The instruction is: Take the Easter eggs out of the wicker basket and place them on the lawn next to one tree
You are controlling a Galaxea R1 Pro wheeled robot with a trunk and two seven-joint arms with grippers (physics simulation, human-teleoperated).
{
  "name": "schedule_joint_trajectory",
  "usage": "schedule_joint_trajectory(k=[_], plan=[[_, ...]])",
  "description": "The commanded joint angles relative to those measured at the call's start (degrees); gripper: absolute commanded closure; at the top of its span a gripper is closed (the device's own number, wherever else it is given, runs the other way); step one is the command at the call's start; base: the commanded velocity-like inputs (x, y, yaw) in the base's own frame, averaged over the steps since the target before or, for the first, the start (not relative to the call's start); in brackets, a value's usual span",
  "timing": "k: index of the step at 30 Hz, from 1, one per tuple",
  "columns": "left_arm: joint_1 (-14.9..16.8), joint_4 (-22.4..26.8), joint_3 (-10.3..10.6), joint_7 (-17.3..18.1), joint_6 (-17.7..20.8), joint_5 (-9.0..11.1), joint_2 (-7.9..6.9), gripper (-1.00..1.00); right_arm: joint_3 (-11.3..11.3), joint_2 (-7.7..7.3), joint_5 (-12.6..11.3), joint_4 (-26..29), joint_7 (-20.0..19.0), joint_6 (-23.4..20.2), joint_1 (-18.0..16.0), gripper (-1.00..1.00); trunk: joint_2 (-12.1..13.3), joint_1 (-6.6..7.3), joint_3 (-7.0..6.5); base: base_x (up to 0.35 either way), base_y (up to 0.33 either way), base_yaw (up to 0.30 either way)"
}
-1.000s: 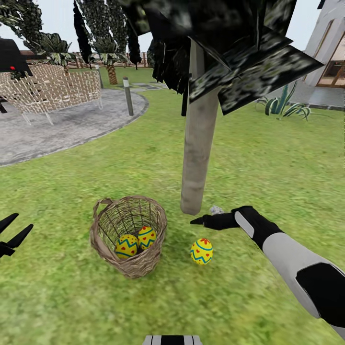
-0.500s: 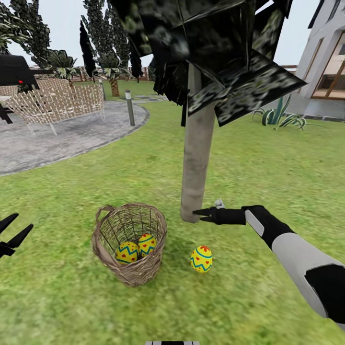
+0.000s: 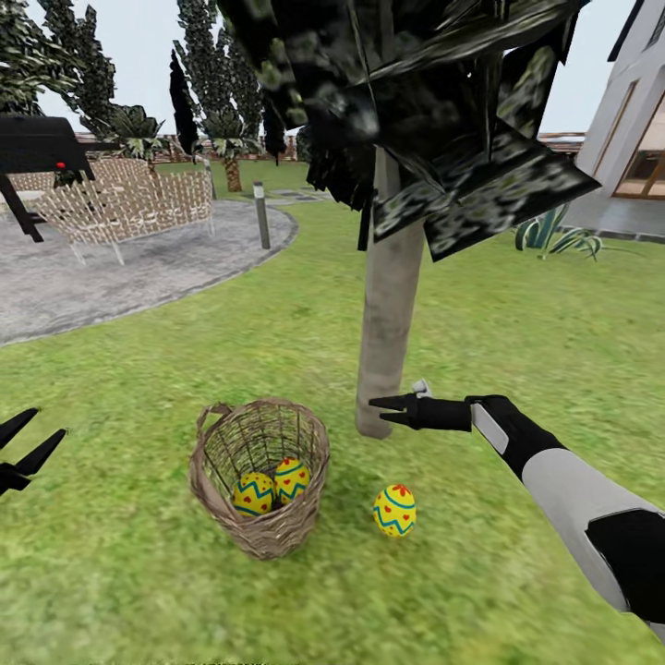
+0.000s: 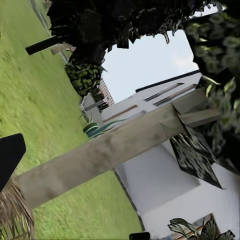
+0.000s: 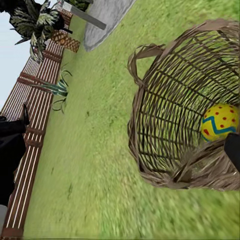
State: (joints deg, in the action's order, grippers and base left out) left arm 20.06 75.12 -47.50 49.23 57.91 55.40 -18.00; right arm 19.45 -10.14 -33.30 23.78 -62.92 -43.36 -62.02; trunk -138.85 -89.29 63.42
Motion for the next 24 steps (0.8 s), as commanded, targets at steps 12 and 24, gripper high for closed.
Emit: schedule_joint_trajectory(k=[12, 24], plan=[[0.1, 0.3, 0.2, 0.3, 0.2, -0.1, 0.15, -1.00, 0.4, -0.05, -0.4, 0.0, 0.0, -0.3, 0.0, -1.00, 0.0, 0.02, 0.47, 0.000, 0.000, 0.264], [0.1, 0.2, 0.2, 0.3, 0.2, -0.1, 0.15, -1.00, 0.4, 0.01, -0.4, 0.0, 0.1, -0.3, 0.0, -1.00, 0.0, 0.02, 0.90, 0.000, 0.000, 0.266]])
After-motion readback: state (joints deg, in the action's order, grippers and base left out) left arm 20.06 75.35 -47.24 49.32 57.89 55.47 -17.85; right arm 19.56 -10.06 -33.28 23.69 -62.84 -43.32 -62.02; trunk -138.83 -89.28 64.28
